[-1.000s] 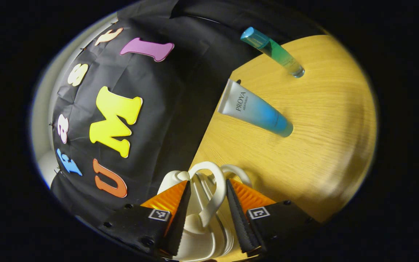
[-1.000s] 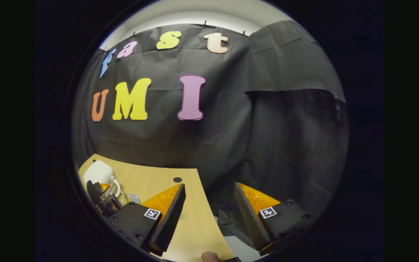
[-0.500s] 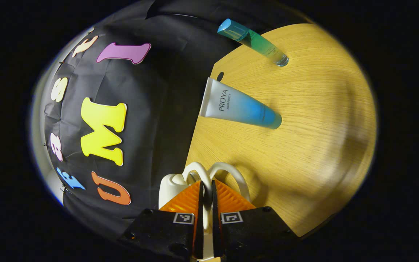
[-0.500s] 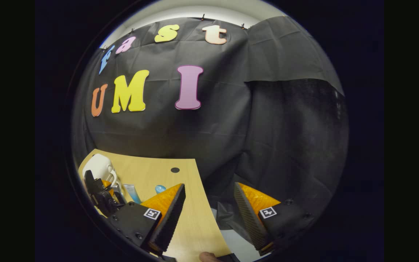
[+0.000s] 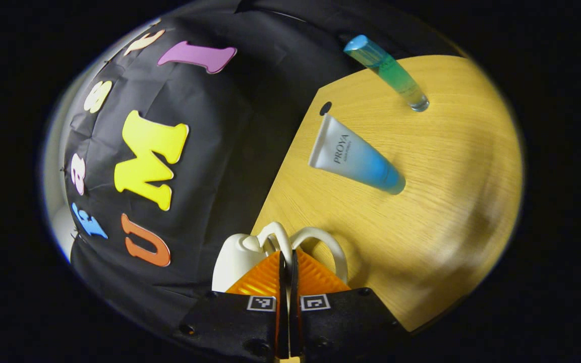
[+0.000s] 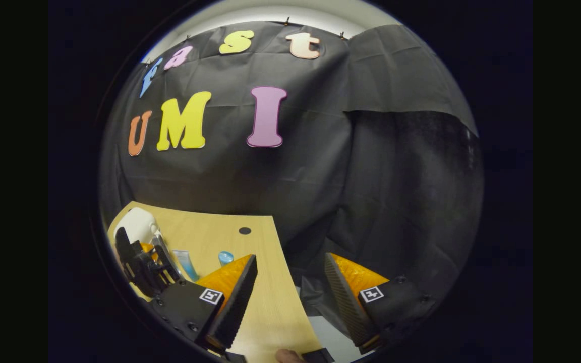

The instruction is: First open the suitcase, pack the skin care products into it, and then close the suitcase.

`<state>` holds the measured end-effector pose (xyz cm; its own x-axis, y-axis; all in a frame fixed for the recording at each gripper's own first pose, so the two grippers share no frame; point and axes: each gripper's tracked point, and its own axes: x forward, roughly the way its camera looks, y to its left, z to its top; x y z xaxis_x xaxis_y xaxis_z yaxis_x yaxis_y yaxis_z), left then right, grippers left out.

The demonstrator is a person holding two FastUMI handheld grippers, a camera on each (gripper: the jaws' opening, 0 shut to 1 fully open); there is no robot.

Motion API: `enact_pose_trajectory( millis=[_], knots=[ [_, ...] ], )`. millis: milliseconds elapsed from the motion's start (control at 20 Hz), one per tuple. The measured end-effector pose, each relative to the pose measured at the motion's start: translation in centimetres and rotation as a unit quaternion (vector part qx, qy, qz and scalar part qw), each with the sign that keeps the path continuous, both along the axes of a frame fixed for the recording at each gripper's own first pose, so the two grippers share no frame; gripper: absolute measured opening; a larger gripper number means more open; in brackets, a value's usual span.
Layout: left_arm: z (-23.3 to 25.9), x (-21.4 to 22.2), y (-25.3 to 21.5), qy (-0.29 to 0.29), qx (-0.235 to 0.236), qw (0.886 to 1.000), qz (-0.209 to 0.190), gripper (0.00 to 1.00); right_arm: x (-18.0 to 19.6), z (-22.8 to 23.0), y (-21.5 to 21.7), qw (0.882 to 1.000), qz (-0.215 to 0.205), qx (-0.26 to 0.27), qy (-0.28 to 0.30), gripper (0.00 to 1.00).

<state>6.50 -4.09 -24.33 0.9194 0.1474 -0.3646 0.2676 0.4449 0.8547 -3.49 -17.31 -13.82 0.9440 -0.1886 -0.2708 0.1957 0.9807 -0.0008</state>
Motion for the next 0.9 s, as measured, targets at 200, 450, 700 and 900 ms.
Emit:
enact_pose_trajectory(
  millis=[200,450,700,900],
  knots=[
    [1.5,-0.1,0.0,0.008,-0.048,0.999,0.021,0.03,0.1,0.4,0.7,1.0,0.0,-0.001,-0.004,0.8],
    [5.9,0.5,1.9,0.003,-0.132,0.99,0.055,0.03,0.7,1.4,2.0,1.0,0.002,-0.007,-0.014,0.8],
    [11.8,0.0,5.1,-0.025,-0.203,0.976,0.075,0.02,1.8,2.4,5.3,0.999,0.015,-0.018,-0.022,0.8],
    [16.2,-0.1,8.8,-0.038,-0.238,0.968,0.075,0.03,3.0,3.4,9.1,0.999,0.032,-0.022,-0.024,0.8]
  ],
)
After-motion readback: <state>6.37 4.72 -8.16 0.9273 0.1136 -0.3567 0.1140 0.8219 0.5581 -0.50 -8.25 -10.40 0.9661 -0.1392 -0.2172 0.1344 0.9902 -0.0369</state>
